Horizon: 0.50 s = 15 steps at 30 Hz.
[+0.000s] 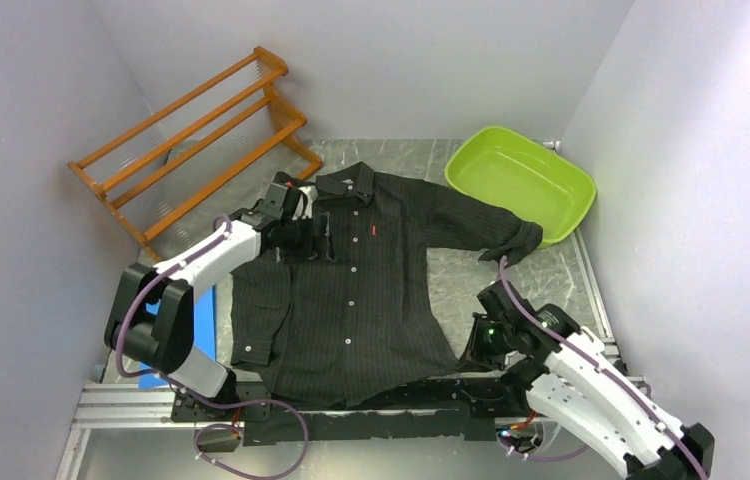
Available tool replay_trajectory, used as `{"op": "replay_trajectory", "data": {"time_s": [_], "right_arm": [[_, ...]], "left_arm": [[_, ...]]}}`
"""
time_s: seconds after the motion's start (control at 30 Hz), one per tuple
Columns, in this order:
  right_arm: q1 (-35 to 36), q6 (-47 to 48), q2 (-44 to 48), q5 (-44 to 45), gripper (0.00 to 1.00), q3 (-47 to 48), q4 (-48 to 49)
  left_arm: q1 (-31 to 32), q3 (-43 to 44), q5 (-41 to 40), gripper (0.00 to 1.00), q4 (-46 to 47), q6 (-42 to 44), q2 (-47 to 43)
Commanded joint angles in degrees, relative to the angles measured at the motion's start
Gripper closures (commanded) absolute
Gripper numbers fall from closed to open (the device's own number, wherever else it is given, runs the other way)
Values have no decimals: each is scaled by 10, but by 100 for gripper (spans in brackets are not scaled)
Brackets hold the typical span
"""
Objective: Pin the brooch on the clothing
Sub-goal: Flatten out the clothes at the center of the board.
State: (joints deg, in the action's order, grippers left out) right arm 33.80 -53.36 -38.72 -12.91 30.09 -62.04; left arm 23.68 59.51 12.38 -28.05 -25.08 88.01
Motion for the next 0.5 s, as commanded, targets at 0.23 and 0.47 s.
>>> {"op": "replay_trajectory", "data": {"time_s": [0.23, 0.47], "right_arm": [[1, -99, 145, 43, 58, 39, -60], [2, -5, 3, 5, 28, 58, 159]], "left_arm": [[-52, -1, -21, 9, 13, -7, -56], [-114, -3, 22, 9, 14, -19, -58]]}}
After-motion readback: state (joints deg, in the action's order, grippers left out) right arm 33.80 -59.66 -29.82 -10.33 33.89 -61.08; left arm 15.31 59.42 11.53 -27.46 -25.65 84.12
